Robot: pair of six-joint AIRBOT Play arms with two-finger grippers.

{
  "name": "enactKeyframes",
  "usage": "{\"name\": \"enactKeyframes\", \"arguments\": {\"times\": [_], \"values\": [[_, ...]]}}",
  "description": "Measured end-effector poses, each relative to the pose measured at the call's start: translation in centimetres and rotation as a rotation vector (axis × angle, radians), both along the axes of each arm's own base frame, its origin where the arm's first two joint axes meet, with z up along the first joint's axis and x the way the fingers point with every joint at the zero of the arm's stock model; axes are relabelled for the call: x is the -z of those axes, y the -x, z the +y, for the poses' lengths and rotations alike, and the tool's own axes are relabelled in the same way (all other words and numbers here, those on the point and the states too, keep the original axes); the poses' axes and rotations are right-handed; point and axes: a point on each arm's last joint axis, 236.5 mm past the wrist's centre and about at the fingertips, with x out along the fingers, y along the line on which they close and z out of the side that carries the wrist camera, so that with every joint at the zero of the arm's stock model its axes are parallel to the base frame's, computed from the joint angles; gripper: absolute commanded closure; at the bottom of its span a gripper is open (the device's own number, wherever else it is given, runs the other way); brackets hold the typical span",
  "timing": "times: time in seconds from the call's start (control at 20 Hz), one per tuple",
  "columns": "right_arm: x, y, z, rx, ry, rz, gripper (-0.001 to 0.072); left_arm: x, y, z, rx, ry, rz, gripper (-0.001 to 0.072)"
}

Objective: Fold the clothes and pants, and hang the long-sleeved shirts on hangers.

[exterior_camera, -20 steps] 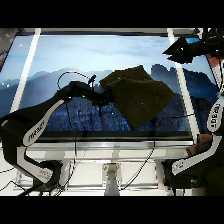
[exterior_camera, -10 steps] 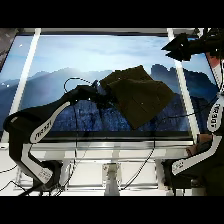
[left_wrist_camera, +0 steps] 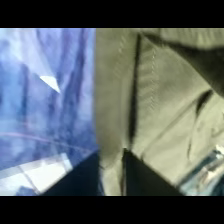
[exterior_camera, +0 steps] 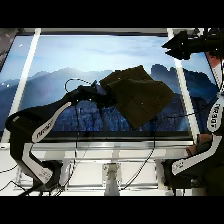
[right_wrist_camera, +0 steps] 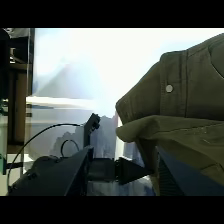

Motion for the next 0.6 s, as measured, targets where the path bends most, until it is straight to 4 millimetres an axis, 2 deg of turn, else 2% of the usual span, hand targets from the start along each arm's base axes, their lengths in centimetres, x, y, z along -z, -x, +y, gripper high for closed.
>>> {"name": "enactKeyframes", "arguments": {"times": [0.2, 0.25, 0.35, 0.4, 0.6], "values": [[-0.2, 0.0, 0.2, -0.003, -0.012, -0.003, 0.0269, -0.3, -1.4, 0.6, -0.022, -0.007, -0.043, 0.0696], [-0.3, 0.0, 0.2, -0.003, -0.013, -0.004, 0.0327, -0.4, -1.9, 1.1, -0.018, -0.016, -0.063, 0.0697], [-0.3, 0.0, 0.1, -0.002, -0.013, -0.003, 0.0615, -0.7, -3.0, 2.8, -0.012, -0.051, -0.109, 0.0697], [-0.3, 0.0, 0.1, -0.003, -0.013, -0.003, 0.0676, -1.1, -3.7, 4.0, -0.014, -0.07, -0.136, 0.0697], [0.2, 0.0, -0.1, 0.001, 0.008, 0.003, 0.0676, -4.6, -7.6, 8.8, -0.075, -0.107, -0.249, 0.0697]]}}
